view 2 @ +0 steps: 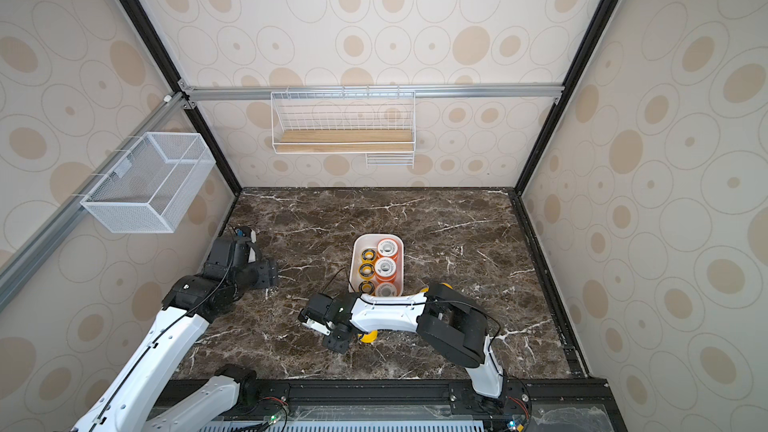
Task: Put the sealing tape into the storage box
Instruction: Pick up the sealing tape at the center of the board.
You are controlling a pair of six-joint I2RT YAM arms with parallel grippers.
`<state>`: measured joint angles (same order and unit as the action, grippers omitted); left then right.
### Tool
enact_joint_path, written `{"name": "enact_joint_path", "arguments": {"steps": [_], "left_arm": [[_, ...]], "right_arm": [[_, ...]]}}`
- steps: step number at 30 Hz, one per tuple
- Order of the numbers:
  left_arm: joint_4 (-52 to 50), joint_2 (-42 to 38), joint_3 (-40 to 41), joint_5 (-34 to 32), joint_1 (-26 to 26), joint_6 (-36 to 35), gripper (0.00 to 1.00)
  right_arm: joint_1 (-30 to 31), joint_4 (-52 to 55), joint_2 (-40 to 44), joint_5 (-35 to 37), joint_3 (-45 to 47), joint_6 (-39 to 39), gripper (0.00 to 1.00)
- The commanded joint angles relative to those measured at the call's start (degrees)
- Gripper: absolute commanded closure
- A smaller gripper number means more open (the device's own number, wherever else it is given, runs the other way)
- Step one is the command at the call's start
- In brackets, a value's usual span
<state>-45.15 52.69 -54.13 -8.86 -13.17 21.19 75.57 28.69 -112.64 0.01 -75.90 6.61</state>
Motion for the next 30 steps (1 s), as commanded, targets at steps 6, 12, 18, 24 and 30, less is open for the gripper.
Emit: {"name": "enact_joint_path", "arguments": {"steps": [6,12,18,24,30], "left_arm": [[-0.65,-0.04,-0.45,0.25,0.6,-0.1,0.18],[-0.67,-0.22,-0.45,0.16,0.69,-0.1,0.18],[-0.65,-0.22,-0.51,0.25,0.67,-0.21,0.18],[-0.71,-0.3,-0.45,0.34,0.75,-0.27,0.18],[-0.65,-0.3,-0.45,0.34,0.76,-0.36,0.18]], "right_arm": [[0.06,-1.32,7.19,-2.64,2.38,0.77,0.77],[-1.34,-1.88,12.64,-5.18,2.87,1.15,0.76],[-7.19,-6.23,19.22,-12.99,6.22,2.49,0.76],[-15.87,-10.0,23.63,-19.39,10.2,4.67,0.76],[-22.52,-10.42,23.9,-19.46,12.5,7.13,0.76]]}}
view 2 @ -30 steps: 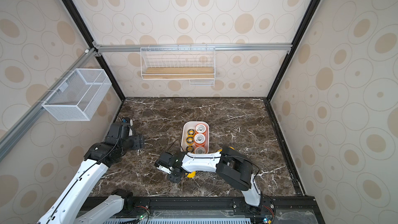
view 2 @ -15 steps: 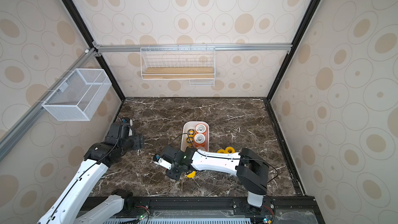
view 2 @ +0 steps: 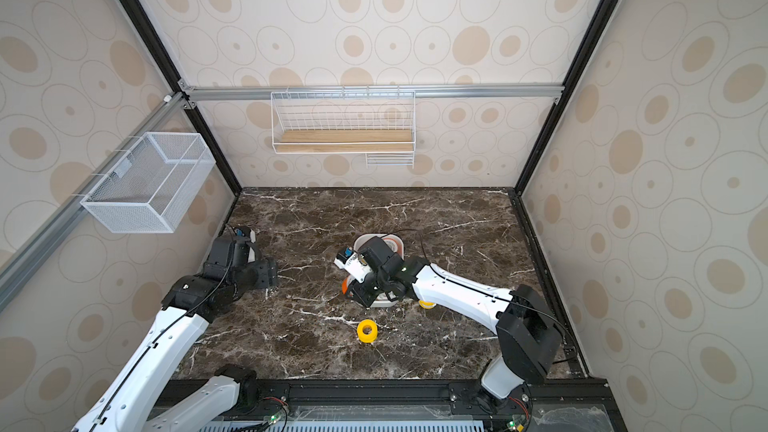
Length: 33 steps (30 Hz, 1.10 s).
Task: Put the sealing tape into the storage box
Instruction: Pick up the sealing tape at the center of the board, then place the sealing tape in the storage box.
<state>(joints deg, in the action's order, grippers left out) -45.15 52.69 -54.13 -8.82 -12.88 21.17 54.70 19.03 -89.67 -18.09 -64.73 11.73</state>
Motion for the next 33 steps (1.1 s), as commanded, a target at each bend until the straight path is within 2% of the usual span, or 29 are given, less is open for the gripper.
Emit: {"name": "enact_joint_path", "arguments": {"steps": [1,7,15,33], "left_arm": [[-0.66,-0.3,-0.45,0.29,0.44,-0.34,0.18],[-0.65,-0.04,-0.45,0.47,0.56,-0.34,0.18],[-0.56,0.13,-0.45,0.77,0.73,-0.43,0.18],[-0.54,0.44,-0.54,1.17,0.85,-0.5,0.18]], "right_arm": [[-2.37,-0.22,0.75,-0.62,1.45,2.32,0.75],[-4.63,3.45,-0.92,6.85,1.53,4.04,0.76],[-4.89,7.09,-3.01,13.15,1.27,3.93,0.76],[-4.92,9.72,-5.15,16.11,2.15,3.61,0.76]]}}
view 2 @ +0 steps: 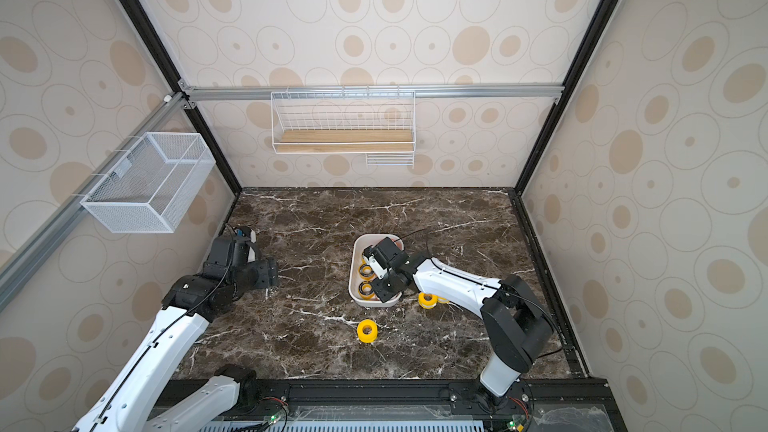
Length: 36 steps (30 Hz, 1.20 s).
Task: Put the sealing tape into the storage box
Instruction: Place the sealing tape in the storage box.
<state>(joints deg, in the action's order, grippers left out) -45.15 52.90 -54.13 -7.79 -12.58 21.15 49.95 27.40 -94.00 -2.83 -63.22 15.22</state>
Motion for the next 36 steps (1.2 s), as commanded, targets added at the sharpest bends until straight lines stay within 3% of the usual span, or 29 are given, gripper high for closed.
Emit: {"name": "enact_joint_path", "arguments": {"steps": [1,14,26,36], "left_arm": [[-0.55,0.18,-0.51,0.15,0.54,-0.49,0.18],[-0.56,0.26,-0.53,0.41,0.7,-0.47,0.18],[-0.51,0.49,-0.54,0.85,0.76,-0.62,0.18],[-0.56,0.88,-0.55,1.68,0.79,-0.83,0.18]], "right_arm": [[-0.22,1.43,-0.84,0.86,0.69,0.09,0.76],[-0.19,2.08,-2.74,1.07,0.98,-0.19,0.71],[-0.15,2.06,-2.0,2.4,1.13,0.36,0.45],[-0.14,-4.02,6.71,2.96,5.98,1.11,0.39]]}}
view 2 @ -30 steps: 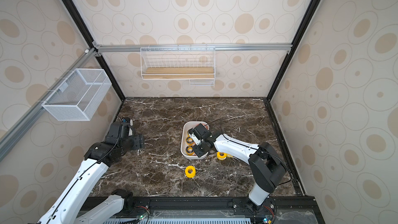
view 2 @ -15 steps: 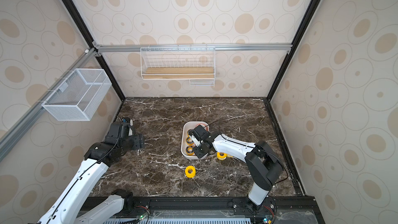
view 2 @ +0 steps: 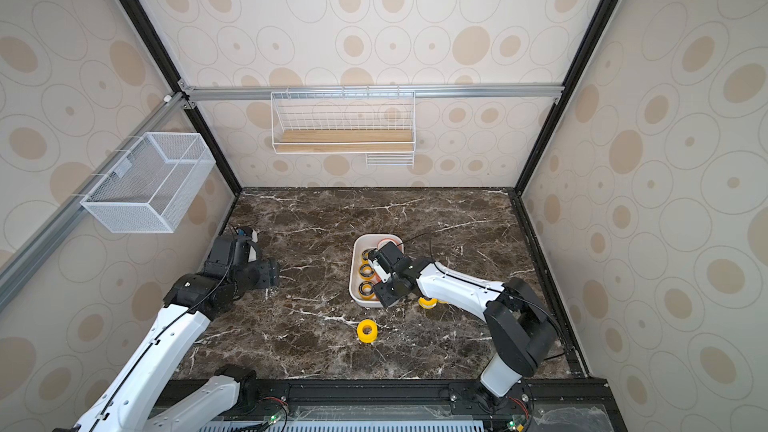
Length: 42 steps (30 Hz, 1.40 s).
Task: Put the sealing tape into the storage box
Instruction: Place the sealing tape in the storage box, then pick up the sealing tape at the center of the board.
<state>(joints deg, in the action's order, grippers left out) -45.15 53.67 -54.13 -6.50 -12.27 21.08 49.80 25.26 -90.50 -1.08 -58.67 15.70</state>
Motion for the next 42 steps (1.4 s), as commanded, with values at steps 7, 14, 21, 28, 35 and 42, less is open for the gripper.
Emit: {"name": "enact_joint_path", "arguments": {"steps": [7,14,21,28,35,42], "left_arm": [[-0.51,0.34,-0.62,1.35,0.49,-1.03,0.17],[-0.38,1.32,-0.54,3.77,0.49,-1.77,0.17],[-0.56,3.48,-0.72,7.3,0.49,-2.79,0.17],[0.93,5.17,-0.06,14.35,0.21,-1.37,0.19],[4.72,3.54,5.81,15.27,-7.2,5.81,0.24],[6.41,4.94,8.89,11.47,-18.55,10.3,0.24]], "right_arm": [[-0.29,-6.59,9.82,3.31,5.73,1.39,0.38],[-4.94,-10.03,16.33,2.24,9.94,1.47,0.38],[-11.98,-13.47,18.11,-1.41,13.83,1.04,0.38],[-17.7,-18.49,18.37,-4.53,16.65,-1.34,0.38],[-23.9,-21.48,17.75,-10.51,20.06,-0.61,0.38],[-25.62,-20.51,16.6,-11.76,19.67,-0.8,0.39]]}}
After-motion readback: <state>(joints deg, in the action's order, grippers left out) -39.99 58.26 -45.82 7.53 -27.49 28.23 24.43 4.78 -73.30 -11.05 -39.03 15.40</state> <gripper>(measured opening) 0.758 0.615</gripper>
